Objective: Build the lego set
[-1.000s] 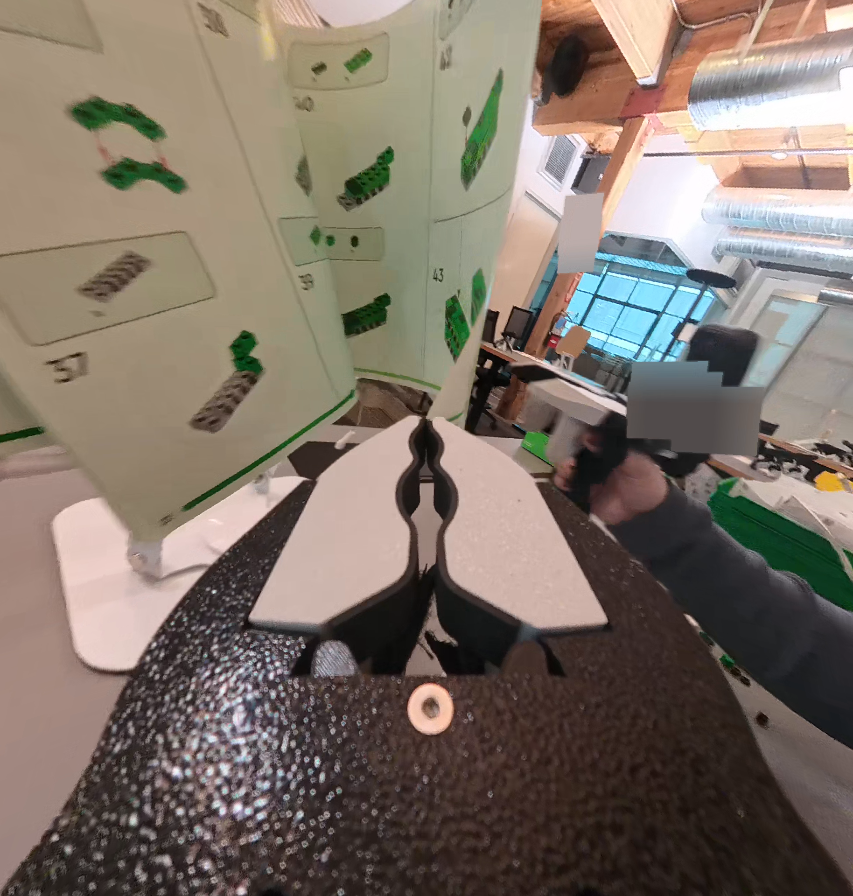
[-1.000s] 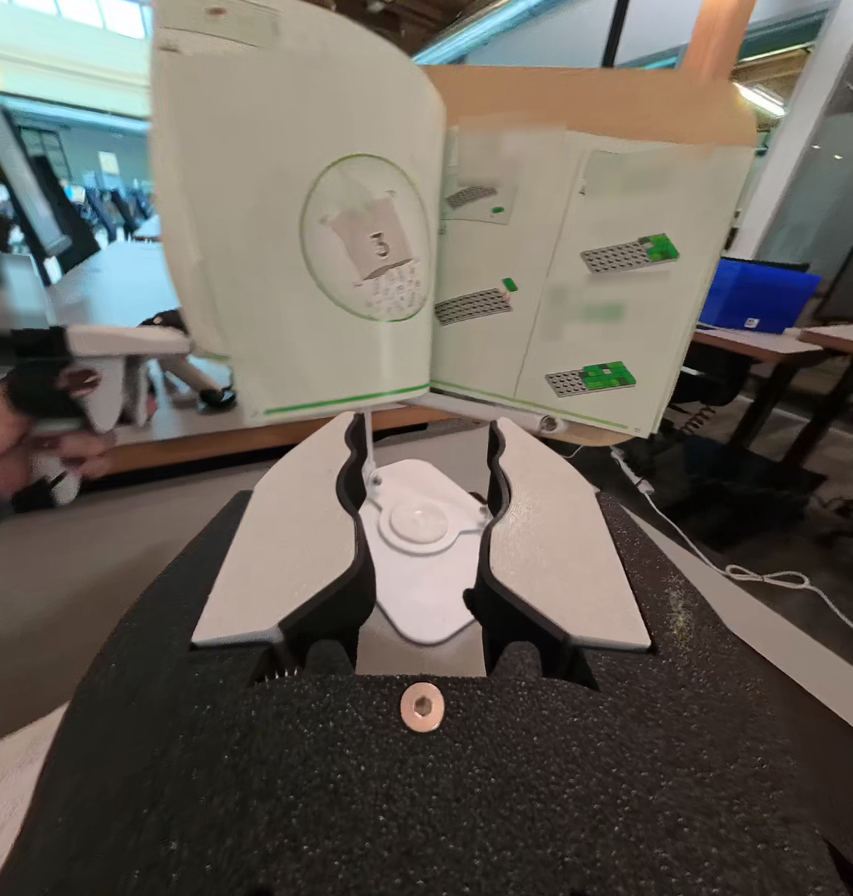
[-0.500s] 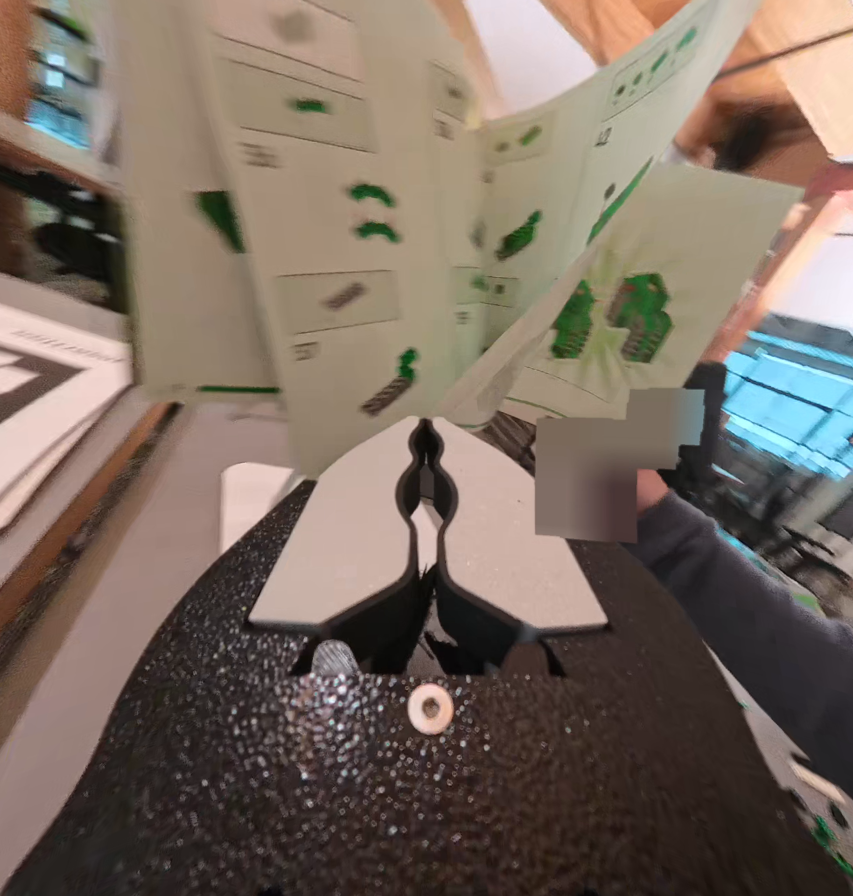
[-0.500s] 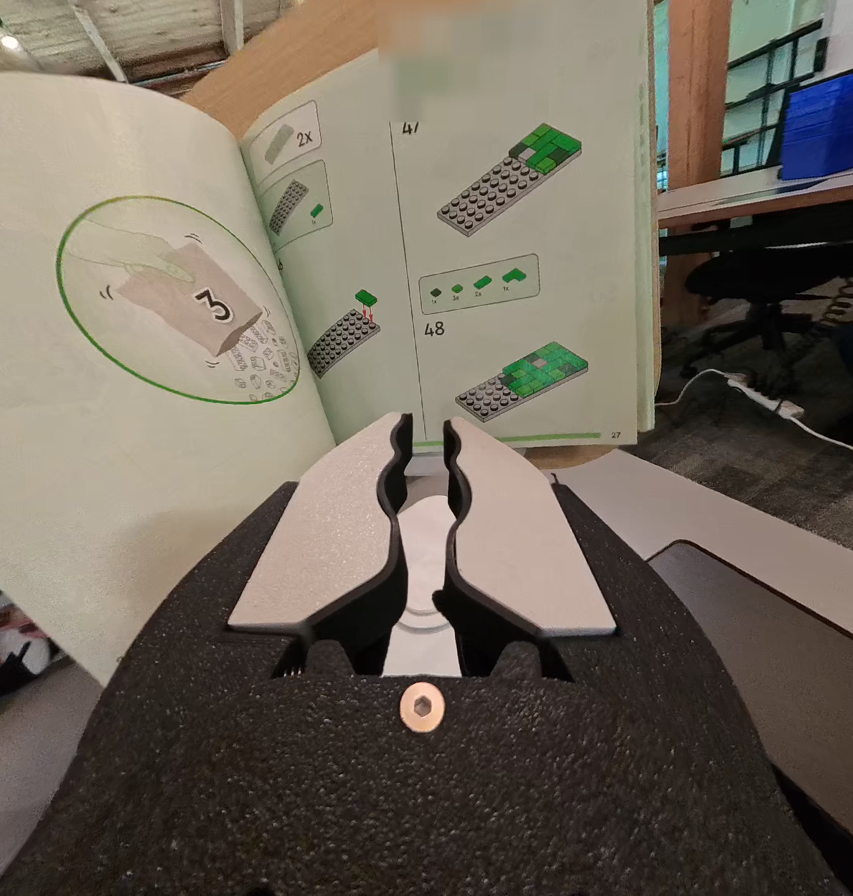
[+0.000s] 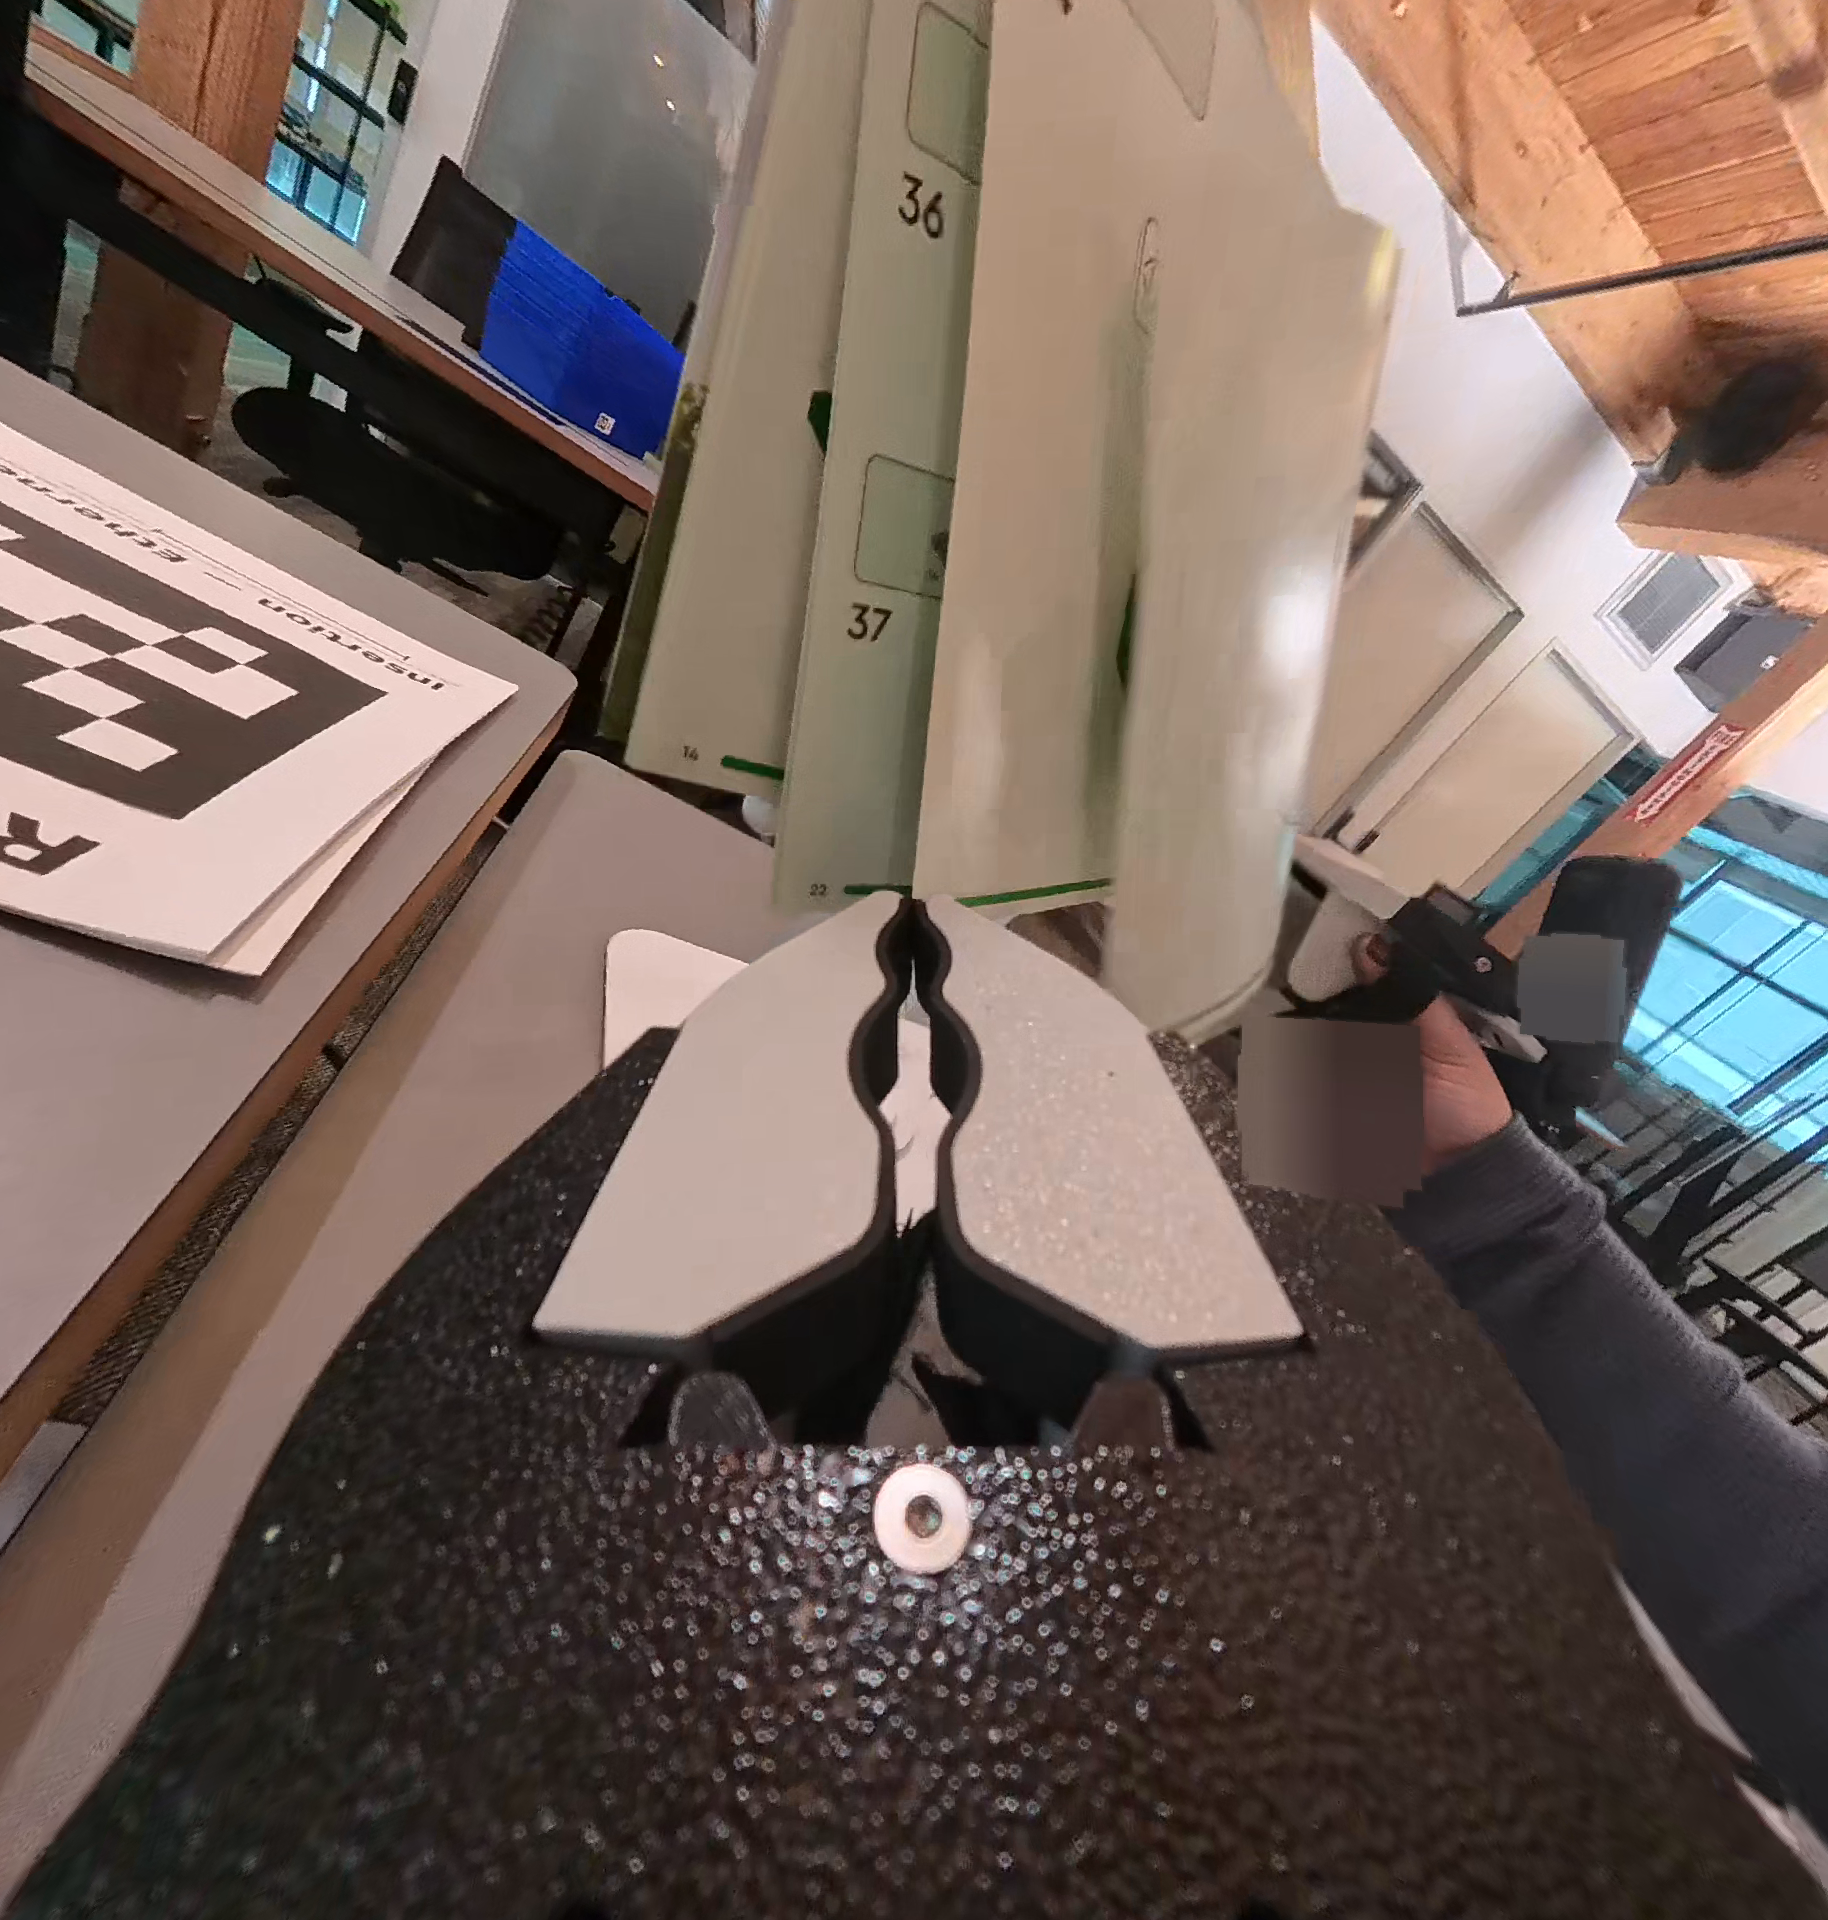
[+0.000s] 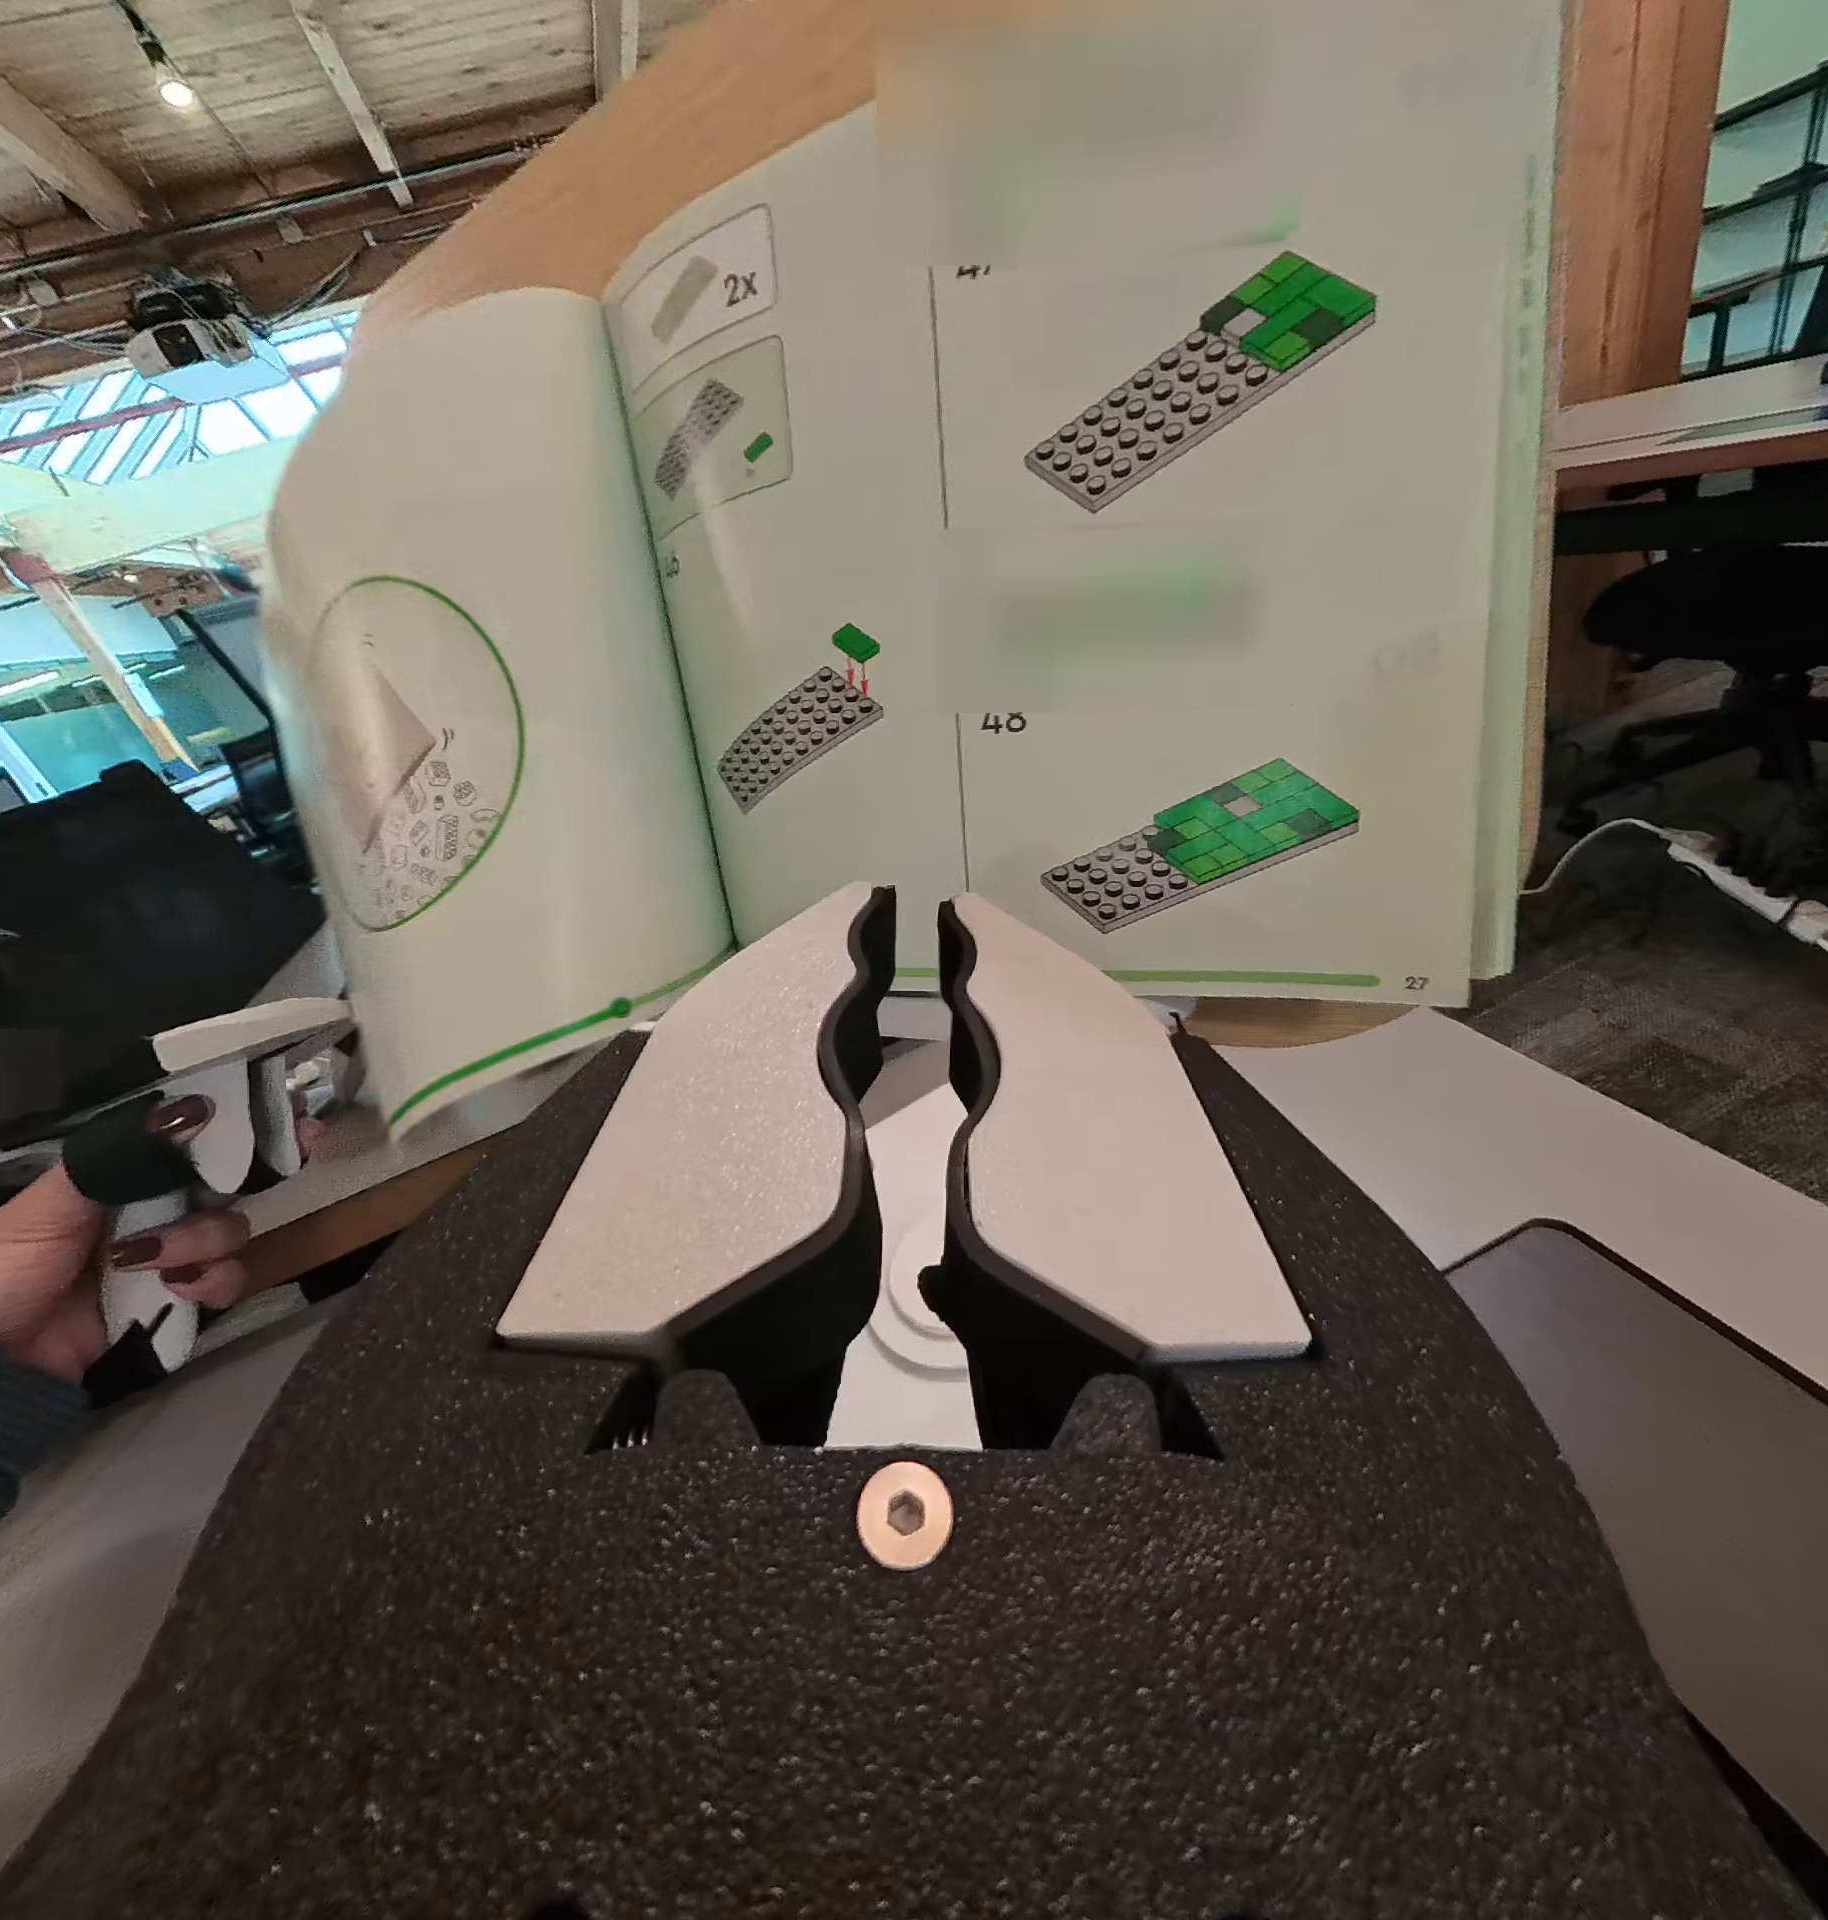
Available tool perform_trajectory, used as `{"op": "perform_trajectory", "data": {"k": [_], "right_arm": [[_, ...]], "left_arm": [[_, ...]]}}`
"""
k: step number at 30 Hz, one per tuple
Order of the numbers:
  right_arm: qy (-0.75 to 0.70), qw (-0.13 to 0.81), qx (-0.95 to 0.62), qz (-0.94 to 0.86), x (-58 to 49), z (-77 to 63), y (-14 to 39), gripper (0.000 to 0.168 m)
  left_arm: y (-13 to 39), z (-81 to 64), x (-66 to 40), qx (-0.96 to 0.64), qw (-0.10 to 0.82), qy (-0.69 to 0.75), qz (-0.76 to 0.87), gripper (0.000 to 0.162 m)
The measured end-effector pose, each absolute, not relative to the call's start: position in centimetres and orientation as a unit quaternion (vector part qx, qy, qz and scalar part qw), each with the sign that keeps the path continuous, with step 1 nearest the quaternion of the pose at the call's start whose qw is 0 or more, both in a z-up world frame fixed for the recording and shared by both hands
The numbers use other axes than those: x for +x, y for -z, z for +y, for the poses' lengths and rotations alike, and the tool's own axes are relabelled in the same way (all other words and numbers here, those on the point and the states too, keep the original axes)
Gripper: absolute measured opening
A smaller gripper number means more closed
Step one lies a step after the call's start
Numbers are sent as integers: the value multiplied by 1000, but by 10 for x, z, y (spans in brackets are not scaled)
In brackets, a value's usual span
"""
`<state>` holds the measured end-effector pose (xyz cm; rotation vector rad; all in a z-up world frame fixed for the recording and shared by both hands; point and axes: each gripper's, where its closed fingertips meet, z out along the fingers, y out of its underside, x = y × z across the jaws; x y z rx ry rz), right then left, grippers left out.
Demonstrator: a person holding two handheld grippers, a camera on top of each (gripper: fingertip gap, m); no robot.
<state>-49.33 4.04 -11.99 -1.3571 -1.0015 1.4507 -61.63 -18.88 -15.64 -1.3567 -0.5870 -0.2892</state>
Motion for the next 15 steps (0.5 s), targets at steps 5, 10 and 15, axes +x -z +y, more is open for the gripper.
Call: {"op": "perform_trajectory", "data": {"k": [5,10,15], "right_arm": [[-577,446,-532,-431,-501,17,122,8],[-609,423,-439,-507,-497,-44,117,10],[-629,463,-486,-394,-438,-29,85,8]], "left_arm": [[152,-214,-624,-575,754,35,-315,0],[112,-216,-579,-584,769,-142,-219,35],[89,-150,-501,-631,751,-195,-7,49]]}}
